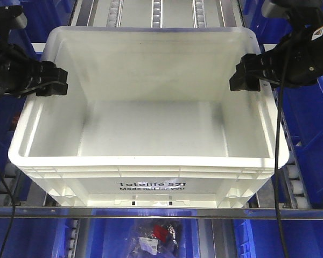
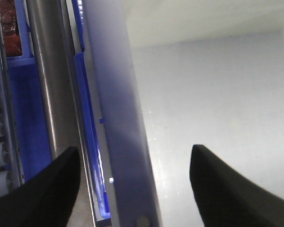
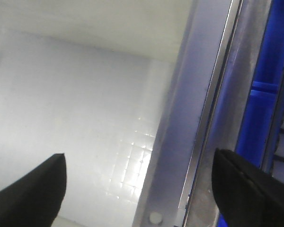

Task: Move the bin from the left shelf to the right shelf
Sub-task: 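Close both grippers on the tote's side rims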

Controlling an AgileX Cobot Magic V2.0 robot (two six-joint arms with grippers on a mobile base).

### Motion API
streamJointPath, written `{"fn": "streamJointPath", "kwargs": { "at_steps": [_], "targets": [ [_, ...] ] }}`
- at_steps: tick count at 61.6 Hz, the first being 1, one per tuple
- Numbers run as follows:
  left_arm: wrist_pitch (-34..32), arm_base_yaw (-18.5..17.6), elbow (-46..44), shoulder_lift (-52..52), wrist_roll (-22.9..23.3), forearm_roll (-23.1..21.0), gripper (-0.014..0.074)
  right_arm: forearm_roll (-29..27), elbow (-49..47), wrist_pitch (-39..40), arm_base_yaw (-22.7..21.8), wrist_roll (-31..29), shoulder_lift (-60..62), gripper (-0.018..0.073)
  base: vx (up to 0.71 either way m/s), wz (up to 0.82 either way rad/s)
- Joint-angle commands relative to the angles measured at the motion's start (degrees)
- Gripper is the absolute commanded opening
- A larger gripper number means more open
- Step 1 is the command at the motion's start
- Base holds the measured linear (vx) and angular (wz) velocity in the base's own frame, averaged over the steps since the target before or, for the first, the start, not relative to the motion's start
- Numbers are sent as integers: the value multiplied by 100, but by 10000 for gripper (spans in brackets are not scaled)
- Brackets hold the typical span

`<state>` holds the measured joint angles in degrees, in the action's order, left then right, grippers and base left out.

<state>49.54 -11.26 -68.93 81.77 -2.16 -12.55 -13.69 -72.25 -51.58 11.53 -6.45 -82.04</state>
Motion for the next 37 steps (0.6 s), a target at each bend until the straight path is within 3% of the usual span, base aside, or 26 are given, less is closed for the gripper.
{"fn": "streamJointPath", "kwargs": {
  "at_steps": [1, 37],
  "targets": [
    [-237, -27, -190, -96, 47, -96, 477, 6, -196, 202, -34, 8, 29, 594, 0, 0],
    [-268, -27, -190, 92, 29, -96, 477, 6, -196, 203, -34, -21, -423, 594, 0, 0]
  ]
}}
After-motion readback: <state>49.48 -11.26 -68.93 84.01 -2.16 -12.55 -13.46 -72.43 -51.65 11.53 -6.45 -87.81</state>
